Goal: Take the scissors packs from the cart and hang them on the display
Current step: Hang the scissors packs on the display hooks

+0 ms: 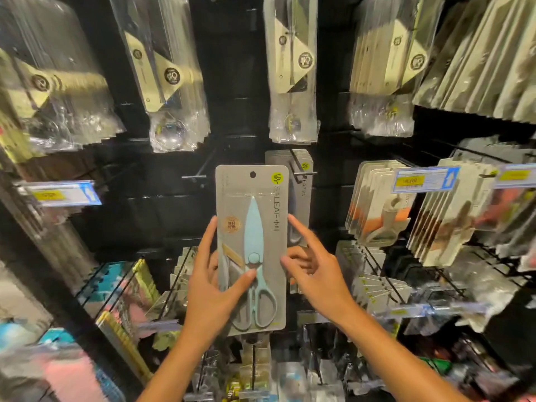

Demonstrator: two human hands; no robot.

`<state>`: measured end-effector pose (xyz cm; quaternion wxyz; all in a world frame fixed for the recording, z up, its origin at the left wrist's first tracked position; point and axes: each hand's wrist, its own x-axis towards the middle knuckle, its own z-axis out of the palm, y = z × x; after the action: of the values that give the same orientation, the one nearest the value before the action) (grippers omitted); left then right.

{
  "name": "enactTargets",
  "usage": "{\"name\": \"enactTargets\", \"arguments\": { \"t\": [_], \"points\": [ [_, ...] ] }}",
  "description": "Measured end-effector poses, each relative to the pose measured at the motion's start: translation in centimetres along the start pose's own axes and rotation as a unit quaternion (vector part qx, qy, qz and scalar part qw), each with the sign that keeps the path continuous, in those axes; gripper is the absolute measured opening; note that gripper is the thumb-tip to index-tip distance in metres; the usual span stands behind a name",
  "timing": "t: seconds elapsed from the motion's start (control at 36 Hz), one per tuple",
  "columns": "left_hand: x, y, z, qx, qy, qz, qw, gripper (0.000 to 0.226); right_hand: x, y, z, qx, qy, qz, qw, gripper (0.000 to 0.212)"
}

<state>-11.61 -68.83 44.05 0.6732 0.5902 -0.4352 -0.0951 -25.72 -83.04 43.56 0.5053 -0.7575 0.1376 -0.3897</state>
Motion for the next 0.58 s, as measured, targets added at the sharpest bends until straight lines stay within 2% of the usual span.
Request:
{"name": "enactTargets", "arguments": {
  "t": [0.36,0.58],
  "points": [
    [-0.1,-1.9,1.4,0.033,-0.136,-0.045,0.989,0.12,-3.3,2.1,-2.3,-0.045,0.061,0.035,0.997,0.075],
    [1.0,-1.5,3.5,0.04,-0.165,-0.043,0.985,0.123,-3.8,1.8,-4.1,-0.053,0.092,0.049,0.993,0.069]
  ]
}}
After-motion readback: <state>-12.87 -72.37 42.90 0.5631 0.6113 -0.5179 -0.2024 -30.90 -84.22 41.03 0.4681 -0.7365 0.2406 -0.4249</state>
